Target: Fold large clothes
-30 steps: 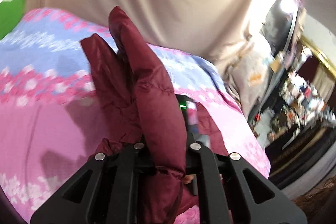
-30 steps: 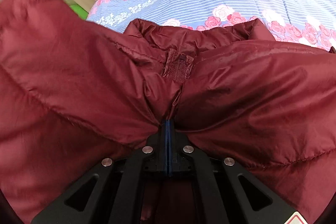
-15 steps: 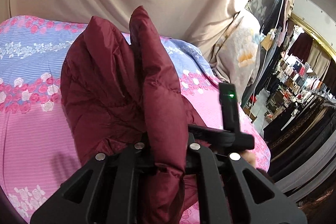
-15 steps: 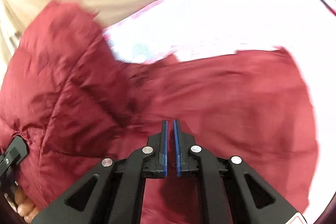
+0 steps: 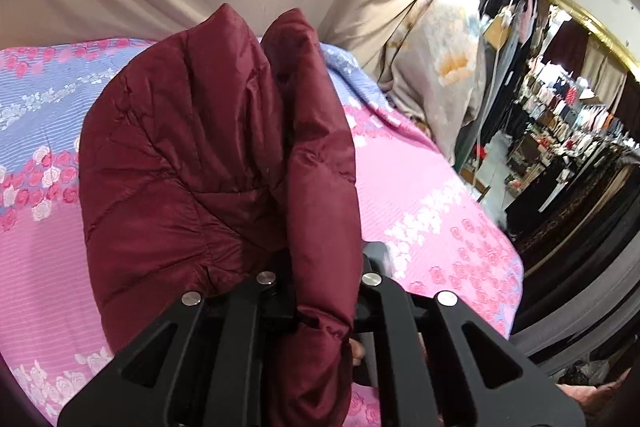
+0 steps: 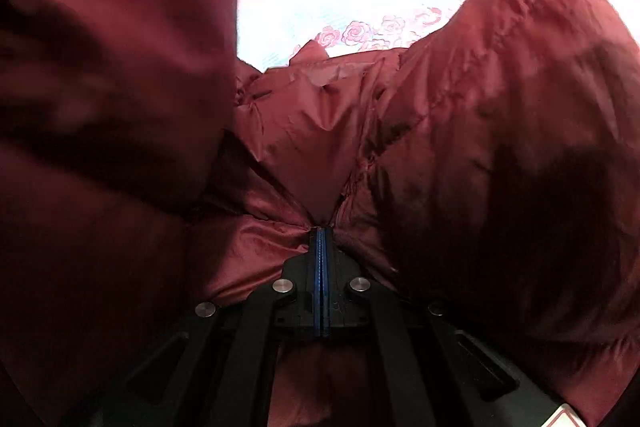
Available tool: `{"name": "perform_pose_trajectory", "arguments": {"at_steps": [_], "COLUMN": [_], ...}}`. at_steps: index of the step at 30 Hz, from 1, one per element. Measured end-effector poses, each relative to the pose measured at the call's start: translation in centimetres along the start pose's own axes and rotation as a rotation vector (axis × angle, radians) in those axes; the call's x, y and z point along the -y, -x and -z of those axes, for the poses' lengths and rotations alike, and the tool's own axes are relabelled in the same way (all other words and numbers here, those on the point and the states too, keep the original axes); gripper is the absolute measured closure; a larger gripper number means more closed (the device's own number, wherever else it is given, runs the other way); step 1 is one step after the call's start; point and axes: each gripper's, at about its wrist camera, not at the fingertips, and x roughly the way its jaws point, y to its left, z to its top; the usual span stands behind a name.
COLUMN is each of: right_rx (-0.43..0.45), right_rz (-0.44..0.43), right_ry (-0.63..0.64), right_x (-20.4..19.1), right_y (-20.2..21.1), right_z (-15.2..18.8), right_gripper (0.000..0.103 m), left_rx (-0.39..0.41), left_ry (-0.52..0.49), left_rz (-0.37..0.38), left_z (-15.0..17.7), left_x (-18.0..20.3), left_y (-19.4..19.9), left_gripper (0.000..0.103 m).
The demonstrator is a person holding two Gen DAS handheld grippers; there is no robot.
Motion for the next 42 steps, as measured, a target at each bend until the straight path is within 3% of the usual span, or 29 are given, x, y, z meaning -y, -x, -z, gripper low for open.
{"name": "perform_pose_trajectory", "arguments": {"at_steps": [2, 4, 8, 13, 19, 21, 25, 28, 33, 35, 38, 39, 40, 42], "right_rx": [0.025, 0.096, 0.191, 0.132, 0.108, 0.118, 0.22, 0.279, 0.304, 0.321, 0.37, 0.391, 0.412, 0.449], "right_rz": [-0.02, -0.025, 0.052, 0.045, -0.022, -0.062, -0.081, -0.01, 0.057, 0.086, 0.104, 0.098, 0.086, 0.038], "right_ry": [-0.049, -0.051, -0.097, -0.142, -0.138, -0.173, -0.22, -0.237, -0.231, -0.197, -0.128, -0.101, -0.076, -0.019], "right_x": [1.0, 1.9, 4.7, 6.6, 6.8, 8.1, 11.3, 12.3, 11.4, 10.1, 8.9, 8.7, 7.4, 5.3], "right_y": [2.6, 6.7, 12.4, 11.0, 9.1, 10.9, 17.2, 20.0, 22.3, 22.7, 23.4, 24.2, 23.9, 24.2], "right_z": [0.3, 1.1, 4.0, 6.2, 5.0, 5.2, 6.7, 8.0, 10.5, 11.6, 12.2, 12.4, 12.5, 12.8], "right_gripper": [0.102, 0.092, 0.092, 0.099, 0.101, 0.099, 0.091, 0.085, 0.081, 0.078, 0.063, 0.053, 0.044, 0.033], "left_rx": [-0.016, -0.036, -0.072, -0.139, -0.199, -0.217, -0.235, -0.247, -0.252, -0.25, -0.181, -0.14, -0.075, 0.027], "left_ry": [0.007, 0.012, -0.028, -0.067, -0.091, -0.086, -0.096, -0.096, -0.137, -0.102, 0.029, 0.078, 0.136, 0.191], "left_rz": [-0.001, 0.003, -0.003, 0.001, -0.04, -0.043, -0.064, -0.07, -0.027, 0.02, 0.172, 0.209, 0.218, 0.165], "left_z": [0.0, 0.1, 0.6, 1.2, 2.0, 2.3, 2.5, 2.6, 2.9, 2.2, 0.1, -0.7, -1.4, -1.9], "left_x": [0.0, -0.1, 1.1, 3.0, 4.1, 4.0, 4.5, 4.9, 6.7, 6.9, 5.2, 4.2, 2.7, 0.5], "left_y": [-0.6, -1.0, -2.8, -6.1, -9.6, -10.2, -11.3, -12.2, -12.9, -11.3, -6.7, -4.6, -1.9, 1.9], "left_gripper": [0.094, 0.094, 0.094, 0.094, 0.094, 0.094, 0.092, 0.086, 0.038, 0.029, 0.02, 0.014, 0.012, 0.012]}}
